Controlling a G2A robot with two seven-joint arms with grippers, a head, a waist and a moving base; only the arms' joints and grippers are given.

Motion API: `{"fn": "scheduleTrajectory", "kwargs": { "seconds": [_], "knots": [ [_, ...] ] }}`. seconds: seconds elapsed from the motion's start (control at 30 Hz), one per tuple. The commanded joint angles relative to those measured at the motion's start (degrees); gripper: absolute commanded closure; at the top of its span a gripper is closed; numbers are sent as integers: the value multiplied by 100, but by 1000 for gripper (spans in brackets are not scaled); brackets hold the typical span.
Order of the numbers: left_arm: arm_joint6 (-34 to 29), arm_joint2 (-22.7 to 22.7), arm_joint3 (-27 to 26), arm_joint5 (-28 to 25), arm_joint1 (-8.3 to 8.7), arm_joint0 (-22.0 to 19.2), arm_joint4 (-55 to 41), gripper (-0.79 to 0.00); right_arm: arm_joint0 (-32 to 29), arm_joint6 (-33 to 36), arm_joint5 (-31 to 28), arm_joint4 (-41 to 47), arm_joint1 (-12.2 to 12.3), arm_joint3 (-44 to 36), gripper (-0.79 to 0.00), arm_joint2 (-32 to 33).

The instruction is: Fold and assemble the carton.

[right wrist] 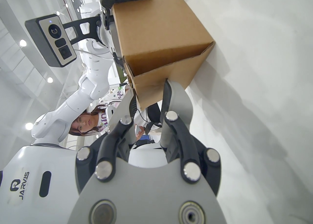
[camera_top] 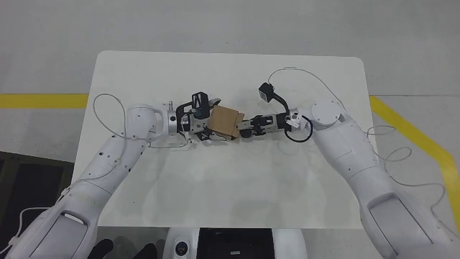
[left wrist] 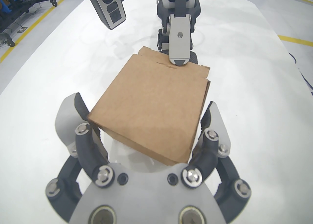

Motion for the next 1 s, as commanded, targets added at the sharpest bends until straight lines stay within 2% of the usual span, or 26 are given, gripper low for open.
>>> {"fn": "scheduleTrajectory", "kwargs": {
  "seconds": [0.0,0.4,0.73,0.97],
  "knots": [
    [2,2,-11,-2,1,2,12,-785,10,-5,7,-22,-3,-11,-172,-8],
    [40,0,-35,-1,6,16,26,-785,129,-26,107,-233,-38,-112,-132,-110],
    [37,13,-35,-12,1,14,12,-785,191,55,75,-145,-71,-76,-215,-125],
    [10,32,12,-12,-11,-7,-15,-785,147,147,45,-79,-1,-68,-228,38]
  ]
}}
